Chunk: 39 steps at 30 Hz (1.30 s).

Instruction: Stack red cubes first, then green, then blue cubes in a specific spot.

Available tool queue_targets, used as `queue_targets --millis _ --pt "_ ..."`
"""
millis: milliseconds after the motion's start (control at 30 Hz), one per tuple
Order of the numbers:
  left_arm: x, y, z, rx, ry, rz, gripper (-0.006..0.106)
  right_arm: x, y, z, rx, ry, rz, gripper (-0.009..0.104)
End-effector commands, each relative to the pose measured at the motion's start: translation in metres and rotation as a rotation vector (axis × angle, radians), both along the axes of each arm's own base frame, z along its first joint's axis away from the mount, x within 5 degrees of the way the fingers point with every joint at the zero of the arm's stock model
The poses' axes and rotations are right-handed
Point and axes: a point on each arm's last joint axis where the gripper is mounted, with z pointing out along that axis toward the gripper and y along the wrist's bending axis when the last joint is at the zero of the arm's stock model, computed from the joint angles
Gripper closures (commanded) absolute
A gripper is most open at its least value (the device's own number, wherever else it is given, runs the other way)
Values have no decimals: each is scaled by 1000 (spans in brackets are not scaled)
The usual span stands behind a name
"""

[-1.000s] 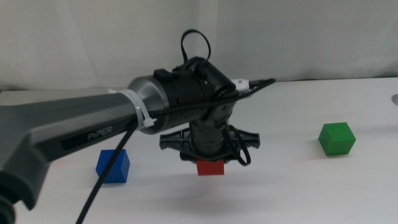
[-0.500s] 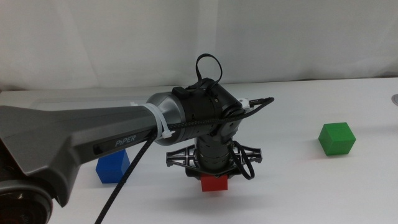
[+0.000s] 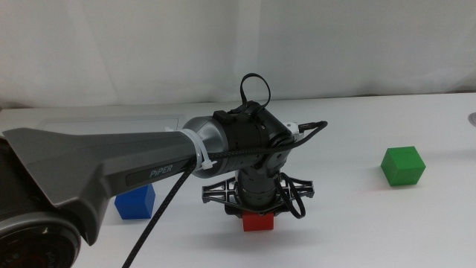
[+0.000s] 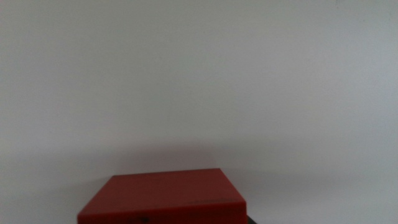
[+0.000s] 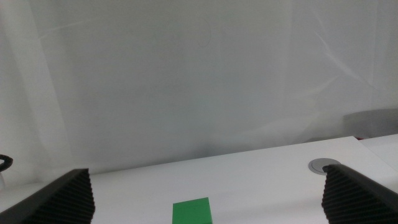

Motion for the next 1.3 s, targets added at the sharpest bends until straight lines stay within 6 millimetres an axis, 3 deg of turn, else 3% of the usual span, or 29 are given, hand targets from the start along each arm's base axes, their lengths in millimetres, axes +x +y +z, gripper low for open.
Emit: queue_targets --millis 0,100,133,267,433,600,833,1000,1033,1267 --pt "-2 -1 -5 14 11 4 103 0 0 -1 -8 -5 -5 -8" --pt "-2 -2 -5 10 9 3 103 0 0 -1 -8 -5 -5 -8" --pt "-1 -2 -5 10 5 -20 88 0 0 -1 -8 -5 -5 -8" --pt "-1 -3 -4 13 1 -52 57 0 0 -1 -8 -5 -5 -8" --pt "-1 -2 1 15 -9 -111 10 0 0 -1 -8 -5 -5 -8" --pt "3 1 22 18 -85 -144 8 0 0 -1 -8 -5 -5 -8" --pt "17 11 77 29 -258 -278 8 0 0 -1 -8 -5 -5 -8" --pt "40 56 115 18 -327 -254 8 0 0 -1 -8 -5 -5 -8" --pt "50 82 128 6 -336 -225 8 0 0 -1 -8 -5 -5 -8" --pt "75 190 168 11 -397 -87 8 0 0 -1 -5 -5 -5 -8"
